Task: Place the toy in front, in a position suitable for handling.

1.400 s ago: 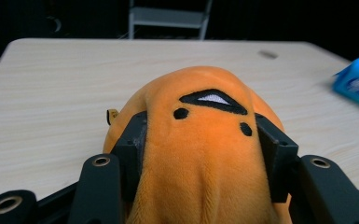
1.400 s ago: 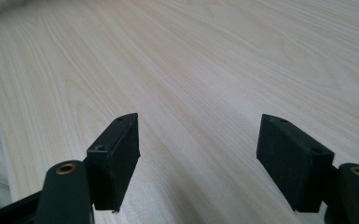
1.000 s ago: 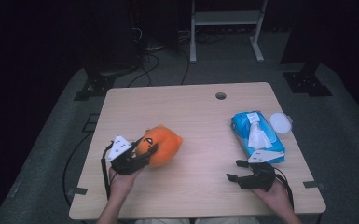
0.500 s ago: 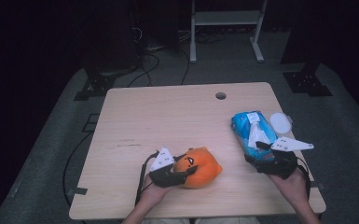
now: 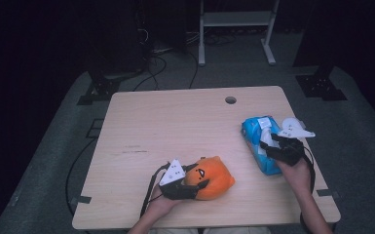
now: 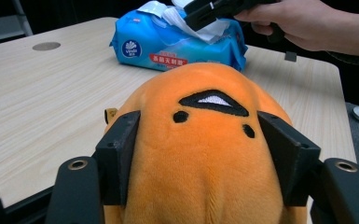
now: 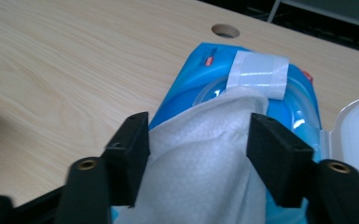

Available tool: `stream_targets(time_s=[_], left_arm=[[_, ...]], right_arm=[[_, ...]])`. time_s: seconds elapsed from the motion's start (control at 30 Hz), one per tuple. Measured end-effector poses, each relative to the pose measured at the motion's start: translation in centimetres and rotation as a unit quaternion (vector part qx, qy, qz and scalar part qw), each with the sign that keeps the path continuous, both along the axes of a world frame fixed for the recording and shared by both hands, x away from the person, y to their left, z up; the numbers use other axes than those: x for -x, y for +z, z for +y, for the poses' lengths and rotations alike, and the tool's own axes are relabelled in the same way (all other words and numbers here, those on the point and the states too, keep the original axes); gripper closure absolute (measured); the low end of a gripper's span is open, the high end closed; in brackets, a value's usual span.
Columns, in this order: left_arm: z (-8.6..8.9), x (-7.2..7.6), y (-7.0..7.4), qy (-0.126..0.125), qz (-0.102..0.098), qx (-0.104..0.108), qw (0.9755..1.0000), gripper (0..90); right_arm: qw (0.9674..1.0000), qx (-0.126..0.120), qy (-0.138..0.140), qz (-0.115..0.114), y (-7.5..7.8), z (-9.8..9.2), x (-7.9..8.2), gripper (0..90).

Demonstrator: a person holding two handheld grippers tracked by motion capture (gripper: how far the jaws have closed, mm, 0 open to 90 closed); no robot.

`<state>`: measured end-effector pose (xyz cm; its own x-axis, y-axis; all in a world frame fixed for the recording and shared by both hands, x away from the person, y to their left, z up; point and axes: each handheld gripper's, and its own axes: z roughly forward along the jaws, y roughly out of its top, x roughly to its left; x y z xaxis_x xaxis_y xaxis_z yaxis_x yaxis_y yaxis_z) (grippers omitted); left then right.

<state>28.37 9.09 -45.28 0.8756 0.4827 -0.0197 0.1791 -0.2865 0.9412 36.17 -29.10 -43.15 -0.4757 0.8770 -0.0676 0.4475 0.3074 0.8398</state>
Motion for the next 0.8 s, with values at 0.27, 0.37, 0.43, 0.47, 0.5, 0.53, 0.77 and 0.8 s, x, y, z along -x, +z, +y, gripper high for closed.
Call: stream_targets(time_s=[0.27,0.37,0.43,0.47,0.5,0.53,0.77,0.8], left_arm=[[0.2,0.4,0.0,0.0,-0.011,-0.019,0.9998,32.2],[0.4,0.3,-0.1,0.001,-0.011,-0.015,0.9998,30.8],[0.5,0.3,-0.2,0.0,-0.011,-0.015,0.9998,30.1],[0.4,0.3,-0.2,0.001,-0.011,-0.014,0.9998,29.9],[0.4,0.3,-0.2,0.001,-0.012,-0.015,0.9998,29.8],[0.4,0.3,-0.2,0.001,-0.013,-0.015,0.9998,29.7],[0.4,0.3,-0.2,0.0,-0.016,-0.018,0.9997,29.6],[0.4,0.4,-0.2,0.0,-0.018,-0.019,0.9997,29.6]], right_arm=[[0.9997,-0.021,-0.006,0.013,-0.5,-0.9,-0.4,65.9],[0.9993,-0.029,-0.011,0.02,-0.6,-1.3,-0.4,75.2],[0.9988,-0.039,-0.009,0.029,-0.7,-1.5,-0.4,77.9],[0.9988,-0.039,-0.007,0.03,-0.7,-1.5,-0.4,79.5],[0.9988,-0.039,-0.005,0.029,-0.6,-1.5,-0.4,81.6],[0.9989,-0.038,-0.002,0.028,-0.5,-1.4,-0.4,83.0],[0.9984,-0.053,-0.003,0.02,0.0,-1.6,-0.1,86.6],[0.9981,-0.059,-0.003,0.019,0.2,-1.7,0.0,86.7]])
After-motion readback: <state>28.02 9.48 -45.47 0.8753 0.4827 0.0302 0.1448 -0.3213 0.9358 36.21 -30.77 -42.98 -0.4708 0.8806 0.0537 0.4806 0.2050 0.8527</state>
